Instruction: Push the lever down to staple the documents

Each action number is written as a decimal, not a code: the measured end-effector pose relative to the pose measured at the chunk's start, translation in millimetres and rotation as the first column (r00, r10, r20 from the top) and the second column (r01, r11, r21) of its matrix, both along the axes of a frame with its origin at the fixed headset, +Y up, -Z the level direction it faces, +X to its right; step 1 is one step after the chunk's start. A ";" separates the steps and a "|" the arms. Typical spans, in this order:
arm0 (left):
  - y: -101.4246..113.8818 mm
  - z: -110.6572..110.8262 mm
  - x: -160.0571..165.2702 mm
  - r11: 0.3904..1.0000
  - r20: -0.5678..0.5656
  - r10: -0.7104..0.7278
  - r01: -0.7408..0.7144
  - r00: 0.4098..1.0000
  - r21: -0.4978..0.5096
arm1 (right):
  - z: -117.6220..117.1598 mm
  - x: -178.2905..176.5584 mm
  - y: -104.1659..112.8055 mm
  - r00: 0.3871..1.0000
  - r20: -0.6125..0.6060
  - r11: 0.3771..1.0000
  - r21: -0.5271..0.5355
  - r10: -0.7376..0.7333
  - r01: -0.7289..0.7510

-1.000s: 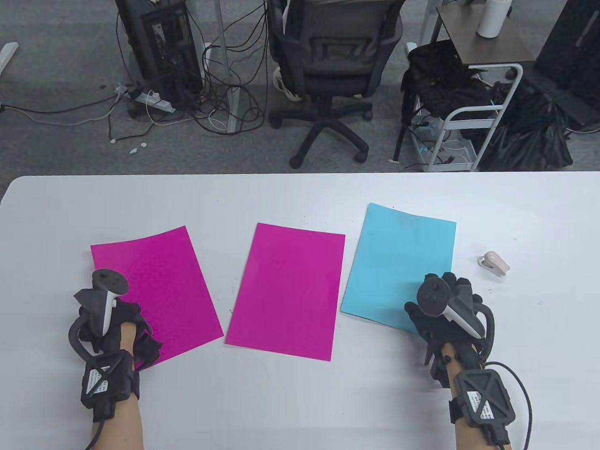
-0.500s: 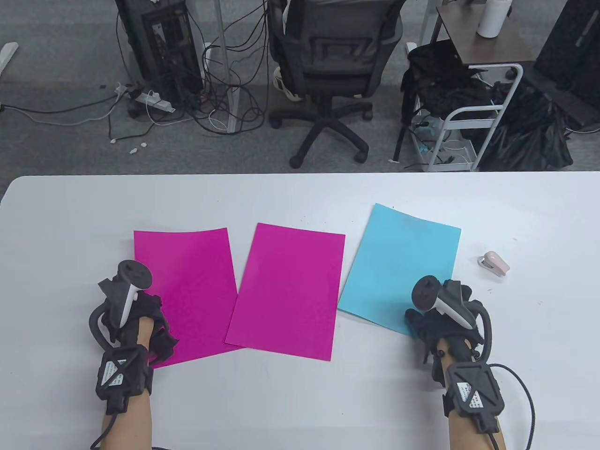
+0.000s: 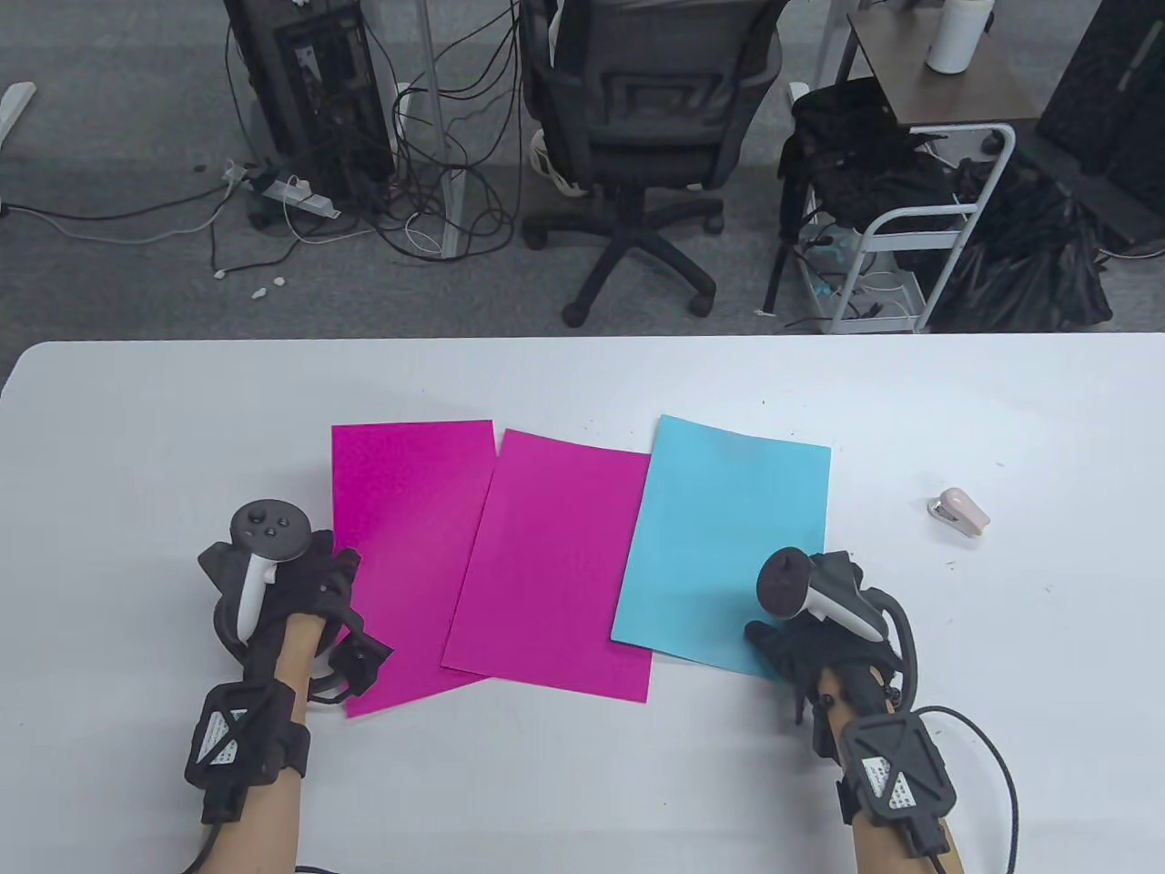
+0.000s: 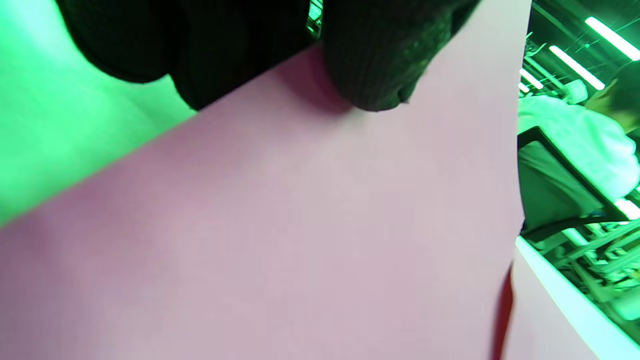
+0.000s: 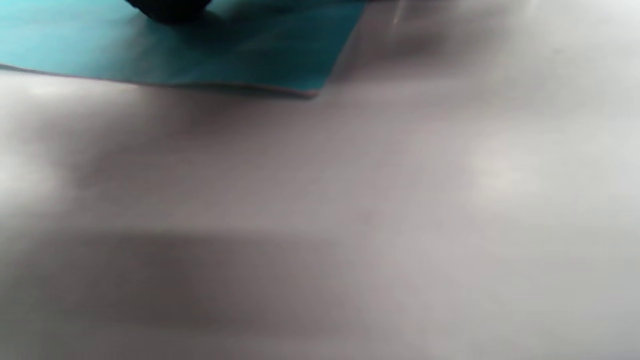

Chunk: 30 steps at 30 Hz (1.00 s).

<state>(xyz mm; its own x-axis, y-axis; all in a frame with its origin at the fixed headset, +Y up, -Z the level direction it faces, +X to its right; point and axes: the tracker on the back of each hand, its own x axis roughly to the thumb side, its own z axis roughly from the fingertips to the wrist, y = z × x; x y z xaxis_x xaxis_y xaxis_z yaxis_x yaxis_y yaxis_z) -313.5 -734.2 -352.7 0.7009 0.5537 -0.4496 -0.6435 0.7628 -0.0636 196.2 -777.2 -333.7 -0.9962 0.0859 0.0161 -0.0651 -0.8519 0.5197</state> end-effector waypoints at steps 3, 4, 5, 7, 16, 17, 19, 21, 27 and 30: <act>2.9 2.4 11.8 0.998 0.059 0.056 -0.056 0.997 -0.006 | 1.8 -10.8 0.2 1.000 -0.025 1.000 -0.004 0.003 -0.004; 3.5 3.6 15.7 0.997 0.074 0.076 -0.077 0.994 0.000 | 2.2 -14.3 0.2 0.999 -0.032 1.000 -0.005 0.007 -0.007; 4.4 5.0 20.0 0.995 0.084 0.101 -0.102 0.991 0.007 | 2.5 -17.1 0.2 0.999 -0.036 1.000 -0.010 0.010 -0.010; 5.7 7.5 26.7 0.991 0.100 0.132 -0.134 0.986 0.015 | 3.5 -22.1 0.5 0.999 -0.044 1.000 -0.012 0.014 -0.015; 1.6 19.9 46.4 0.962 0.145 0.271 -0.272 0.952 -0.008 | 10.2 -41.6 1.4 0.998 -0.065 1.000 -0.007 0.021 -0.022; 0.9 21.2 47.9 0.960 0.146 0.277 -0.279 0.950 -0.006 | 11.1 -44.0 1.5 0.998 -0.065 1.000 -0.006 0.018 -0.019; 0.0 23.6 50.1 0.959 0.152 0.280 -0.282 0.948 -0.006 | 12.9 -48.6 2.0 0.997 -0.070 1.000 -0.004 0.019 -0.020; -0.7 25.6 51.7 0.958 0.161 0.285 -0.288 0.945 -0.004 | 14.5 -53.4 2.7 0.997 -0.078 1.000 -0.006 0.021 -0.022; -3.4 32.8 59.5 0.942 0.193 0.329 -0.334 0.924 -0.005 | 18.3 -70.5 3.5 0.993 -0.117 1.000 -0.008 0.016 -0.017; -9.1 37.1 66.4 0.928 0.211 0.364 -0.372 0.907 -0.003 | 19.3 -78.7 2.9 0.991 -0.137 1.000 0.000 0.006 -0.006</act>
